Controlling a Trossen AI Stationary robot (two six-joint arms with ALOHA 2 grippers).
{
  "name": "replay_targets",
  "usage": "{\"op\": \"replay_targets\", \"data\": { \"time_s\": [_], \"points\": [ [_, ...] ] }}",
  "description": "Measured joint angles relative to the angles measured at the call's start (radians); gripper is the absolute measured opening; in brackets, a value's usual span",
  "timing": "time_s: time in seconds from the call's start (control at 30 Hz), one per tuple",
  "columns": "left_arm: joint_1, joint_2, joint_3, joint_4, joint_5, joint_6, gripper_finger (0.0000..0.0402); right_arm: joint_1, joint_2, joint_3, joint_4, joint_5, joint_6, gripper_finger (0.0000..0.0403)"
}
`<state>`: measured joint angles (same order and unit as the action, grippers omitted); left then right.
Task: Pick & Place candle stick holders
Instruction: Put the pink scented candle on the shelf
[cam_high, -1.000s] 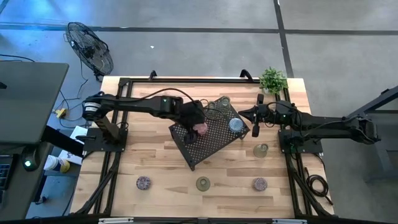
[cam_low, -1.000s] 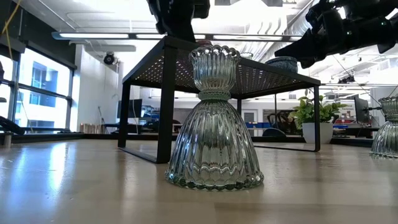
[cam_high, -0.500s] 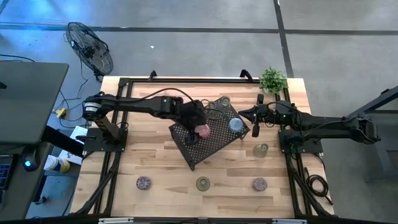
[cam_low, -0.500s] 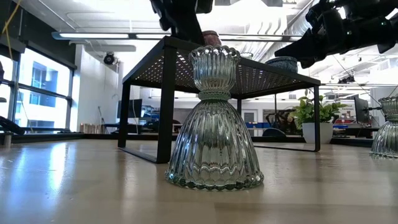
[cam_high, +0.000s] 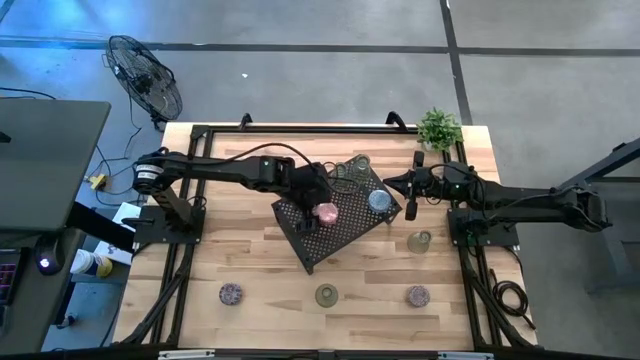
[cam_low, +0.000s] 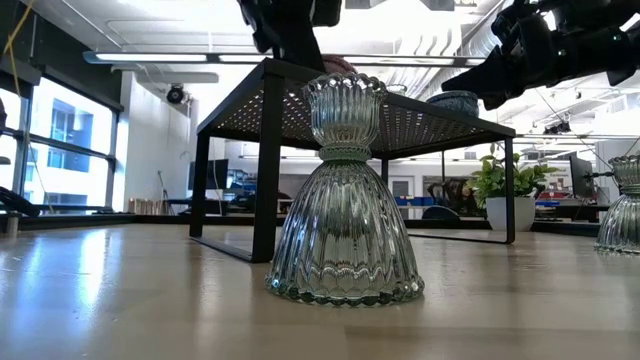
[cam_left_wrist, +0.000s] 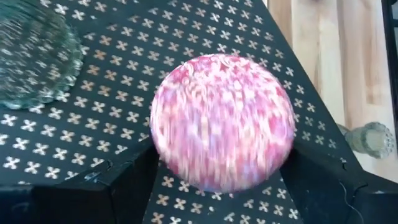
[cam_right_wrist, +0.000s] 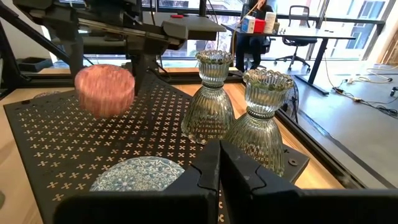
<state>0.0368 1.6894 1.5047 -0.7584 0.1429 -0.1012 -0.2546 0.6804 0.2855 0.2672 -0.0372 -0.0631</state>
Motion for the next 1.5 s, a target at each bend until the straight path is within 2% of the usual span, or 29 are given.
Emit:
{"op": "replay_targets", "data": {
  "time_s": [0.4, 0.63, 1.0, 1.2, 1.33, 1.43, 1.5],
  "points": [
    [0.0, 0.0, 0.0, -0.006, -0.003, 0.022, 0.0308, 0.0, 0.0, 0.0, 0.0, 0.0, 0.0, 0.0002],
    [0.0, 0.0, 0.0, -0.077, -0.03, 0.019, 0.0308, 0.0, 0.0, 0.0, 0.0, 0.0, 0.0, 0.0001],
    [0.002, -0.001, 0.0, -0.092, -0.028, 0.019, 0.0368, 0.0, 0.0, 0.0, 0.0, 0.0, 0.0, 0.0001],
    [0.001, -0.066, 0.035, -0.163, -0.01, 0.082, 0.0374, 0.0, 0.0, 0.0, 0.0, 0.0, 0.003, 0.0001],
    [-0.034, -0.125, 0.011, -0.17, -0.021, 0.17, 0.0345, 0.0, 0.0, 0.0, 0.0, 0.007, 0.003, 0.0001],
    [-0.059, -0.184, -0.054, -0.116, -0.015, 0.22, 0.029, 0.0, 0.0, 0.001, 0.0, 0.033, 0.017, 0.0001],
    [-0.058, -0.24, -0.137, -0.042, 0.039, 0.233, 0.0243, 0.008, 0.0, 0.008, -0.004, 0.047, 0.031, 0.0001]
  ]
}}
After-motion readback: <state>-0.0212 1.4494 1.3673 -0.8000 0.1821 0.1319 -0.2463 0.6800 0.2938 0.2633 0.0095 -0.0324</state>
